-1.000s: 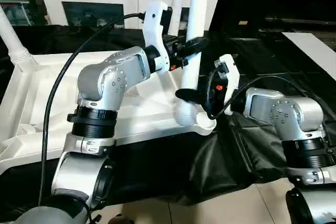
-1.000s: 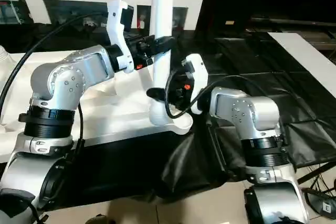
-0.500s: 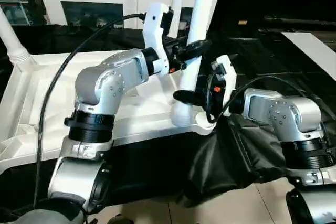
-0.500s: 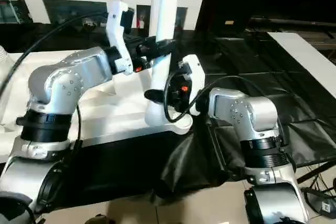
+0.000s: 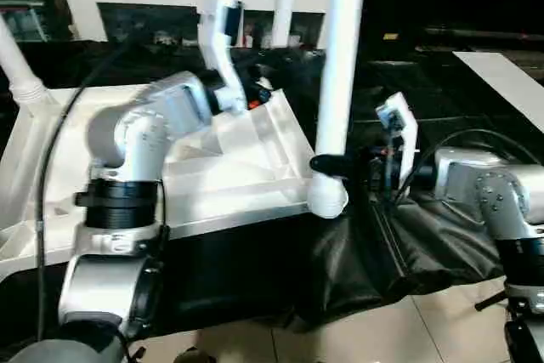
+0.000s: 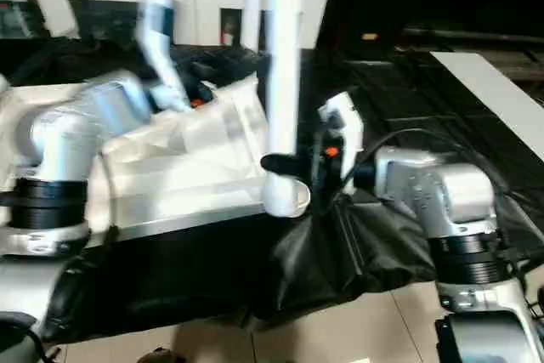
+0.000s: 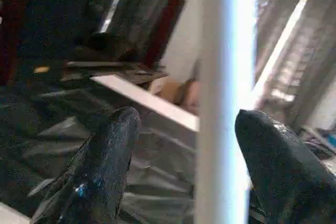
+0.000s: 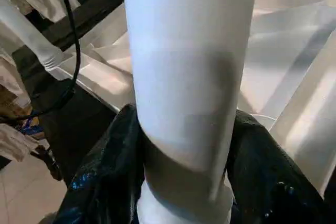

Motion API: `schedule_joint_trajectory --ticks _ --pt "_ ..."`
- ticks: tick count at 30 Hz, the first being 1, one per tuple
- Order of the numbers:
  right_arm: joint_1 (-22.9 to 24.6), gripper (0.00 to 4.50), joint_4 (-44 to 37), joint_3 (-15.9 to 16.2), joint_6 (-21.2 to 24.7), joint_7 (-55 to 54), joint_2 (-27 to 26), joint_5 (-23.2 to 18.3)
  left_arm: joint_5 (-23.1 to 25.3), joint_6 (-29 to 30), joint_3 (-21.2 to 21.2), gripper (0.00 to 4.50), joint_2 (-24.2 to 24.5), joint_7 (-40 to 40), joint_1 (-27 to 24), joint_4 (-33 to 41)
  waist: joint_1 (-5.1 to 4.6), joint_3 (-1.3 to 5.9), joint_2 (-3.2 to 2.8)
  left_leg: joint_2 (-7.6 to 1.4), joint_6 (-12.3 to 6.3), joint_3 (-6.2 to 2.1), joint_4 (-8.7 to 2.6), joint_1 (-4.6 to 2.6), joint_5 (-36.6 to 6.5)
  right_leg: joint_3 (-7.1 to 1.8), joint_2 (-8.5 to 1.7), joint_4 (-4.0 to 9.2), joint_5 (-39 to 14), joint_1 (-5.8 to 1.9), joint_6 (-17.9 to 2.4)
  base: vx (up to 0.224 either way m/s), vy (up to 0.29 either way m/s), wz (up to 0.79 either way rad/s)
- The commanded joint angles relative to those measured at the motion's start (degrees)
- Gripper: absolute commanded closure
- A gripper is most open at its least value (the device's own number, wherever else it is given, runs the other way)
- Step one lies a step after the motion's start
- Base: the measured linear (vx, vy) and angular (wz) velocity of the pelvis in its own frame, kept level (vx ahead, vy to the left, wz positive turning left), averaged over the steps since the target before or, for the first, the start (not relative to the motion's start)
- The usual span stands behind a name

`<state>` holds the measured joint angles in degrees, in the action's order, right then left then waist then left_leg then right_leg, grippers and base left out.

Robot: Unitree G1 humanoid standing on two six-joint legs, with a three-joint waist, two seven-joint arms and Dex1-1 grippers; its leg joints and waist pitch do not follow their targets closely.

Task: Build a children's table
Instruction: Move to table

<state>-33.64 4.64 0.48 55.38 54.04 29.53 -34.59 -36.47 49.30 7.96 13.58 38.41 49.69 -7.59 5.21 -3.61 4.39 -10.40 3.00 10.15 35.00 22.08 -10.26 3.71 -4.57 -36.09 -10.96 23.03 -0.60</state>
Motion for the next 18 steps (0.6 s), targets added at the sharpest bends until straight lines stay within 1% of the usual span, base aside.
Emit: schedule_joint_trajectory --ticks 1,2,3,4,5,6,7,8,9,10,11,12,13,14,15,17,18 --pt "0.79 2.63 0.3 -2.56 -1.93 1.05 2.12 -0.62 -0.38 -1.65 0.35 1.05 1.93 3.51 -1.73 0.18 0.24 4.26 0.18 -2.58 0.13 -0.52 -3.81 -1.21 -4.57 -2.67 -3.81 3.91 -6.29 -3.16 -11.23 0.0 0.0 0.0" --pt "1.12 2.63 0.42 -2.74 -2.41 1.06 2.44 -0.34 -0.23 -2.31 0.3 1.05 2.58 4.57 -2.33 0.32 0.17 4.32 0.07 -2.61 0.24 -0.52 -3.81 -1.29 -4.37 -2.67 -3.75 3.76 -5.71 -3.12 -11.13 0.0 0.0 0.0" --pt "1.65 2.63 1.19 -3.62 -4.28 0.21 2.5 0.46 1.02 -4.95 0.19 1.05 3.96 6.05 -3.41 0.02 0.1 4.29 0.02 -2.63 0.33 -0.5 -3.85 -1.26 -4.42 -2.67 -3.75 3.74 -5.41 -3.11 -11.2 0.0 0.0 0.0" --pt "1.87 2.63 1.71 -4.5 -6.28 -0.82 2.05 1.09 1.51 -6.12 0.48 1.05 4.52 6.64 -3.91 -0.4 0.07 4.32 -0.01 -2.66 0.46 -0.49 -3.84 -1.23 -4.55 -2.66 -3.82 3.73 -5.33 -3.03 -11.3 0.0 0.0 0.0" --pt "1.87 2.63 1.71 -4.5 -6.28 -0.82 2.05 1.09 1.51 -6.12 0.48 1.05 4.52 6.64 -3.91 -0.4 0.07 4.32 -0.01 -2.66 0.46 -0.49 -3.84 -1.23 -4.55 -2.66 -3.82 3.73 -5.33 -3.03 -11.3 0.0 0.0 0.0" --pt "1.93 2.63 2.29 -6.06 -7.14 -2.53 1.12 1.01 2.68 -7.9 0.64 1.05 5.12 6.7 -4.42 -1.17 -0.06 4.31 -0.16 -2.62 0.7 -0.47 -3.89 -1.38 -5.28 -2.62 -3.75 3.83 -5.92 -2.94 -11.63 0.0 0.0 0.0" --pt "1.95 2.63 2.52 -7.07 -7.15 -3.51 0.51 0.65 3.87 -9.39 0.39 1.05 5.56 6.6 -4.72 -1.64 -0.08 4.24 -0.21 -2.62 0.68 -0.47 -3.93 -1.38 -5.89 -2.64 -3.77 3.99 -6.64 -2.86 -11.53 0.0 0.0 0.0" --pt "2.76 2.63 1.38 -8.48 -6.02 -3.61 -0.3 -0.88 7.86 -12.51 -3.08 1.05 7.44 7.09 -6.15 -1.92 -0.03 4.26 -0.2 -2.66 0.84 -0.59 -4.01 -1.46 -6.77 -2.62 -3.78 4.12 -7.81 -2.96 -11.13 0.0 0.0 0.0" --pt "3.49 2.63 0.48 -8.55 -5.29 -3.18 -0.35 -1.57 10.3 -14.58 -5.77 1.05 8.45 7.63 -7.15 -1.99 -0.01 4.2 -0.34 -2.8 0.79 -0.71 -4.18 -1.46 -7.43 -2.68 -3.74 4.25 -8.62 -2.97 -10.05 0.0 0.0 0.0" --pt "3.77 2.63 0.19 -8.56 -4.96 -2.97 -0.38 -1.89 11.13 -15.3 -6.81 1.05 8.69 7.86 -7.56 -1.93 -0.1 4.18 -0.36 -2.86 0.99 -0.67 -4.23 -1.54 -7.68 -2.7 -3.74 4.1 -8.72 -2.93 -9.78 0.0 0.0 0.0" --pt "4.63 2.63 -0.48 -8.54 -4.23 -2.41 -0.44 -2.83 13.53 -17.52 -10.13 1.05 9.32 8.91 -8.95 -1.78 -0.07 4.16 -0.43 -2.87 1.03 -0.7 -4.27 -1.58 -7.75 -2.7 -3.79 4.18 -8.79 -2.92 -9.7 0.0 0.0 0.0" --pt "5.35 2.63 0.12 -8.18 -5.13 -2.85 -0.58 -2.21 18.13 -22.33 -15.48 1.05 9.84 9.99 -10.66 -2.41 -0.02 4.28 -0.52 -2.98 1.1 -0.81 -4.34 -1.55 -6.87 -2.67 -3.77 4.12 -7.43 -2.89 -9.46 0.0 0.0 0.0" --pt "5.46 2.63 0.45 -8.07 -5.58 -3.2 -0.65 -1.8 19.41 -23.54 -16.85 1.05 9.97 10.1 -11.01 -2.73 -0.02 4.29 -0.57 -3.03 1.18 -0.78 -4.35 -1.57 -6.91 -2.65 -3.75 4.15 -7.34 -2.82 -9.36 0.0 0.0 0.0" --pt "5.54 2.63 1.19 -7.97 -6.55 -3.92 -0.87 -1.01 22.18 -26.18 -19.55 1.05 10.41 10.51 -11.56 -3.46 -0.01 4.43 -0.51 -2.98 1.41 -0.71 -4.28 -1.57 -6.41 -2.68 -3.78 3.89 -6.39 -2.83 -9.58 0.0 0.0 0.0" --pt "5.58 2.63 1.74 -7.91 -7.44 -4.56 -1.06 -0.33 24.66 -28.53 -21.96 1.05 10.92 10.96 -11.94 -4.11 -0.04 4.37 -0.46 -2.9 1.56 -0.74 -4.34 -1.45 -6.66 -2.67 -3.83 4.07 -6.78 -2.83 -9.55 0.0 0.0 0.0" --pt "5.46 2.63 2.89 -8.22 -9.96 -7.12 -1.96 1.51 28.88 -32.88 -27.16 1.05 11.85 13.49 -12.97 -5.18 -0.02 4.36 -0.4 -2.94 1.96 -0.77 -4.43 -1.45 -7.27 -2.71 -3.97 4.14 -7.68 -2.79 -9.28 0.0 0.0 0.0" --pt "5.46 2.63 2.9 -8.23 -9.97 -7.14 -1.97 1.52 28.91 -32.91 -27.2 1.05 11.86 13.51 -12.98 -5.19 -0.22 4.38 -0.33 -2.89 2.5 -0.66 -4.36 -1.44 -7.56 -2.74 -4.0 4.01 -8.06 -2.78 -9.48 0.0 0.0 0.0"
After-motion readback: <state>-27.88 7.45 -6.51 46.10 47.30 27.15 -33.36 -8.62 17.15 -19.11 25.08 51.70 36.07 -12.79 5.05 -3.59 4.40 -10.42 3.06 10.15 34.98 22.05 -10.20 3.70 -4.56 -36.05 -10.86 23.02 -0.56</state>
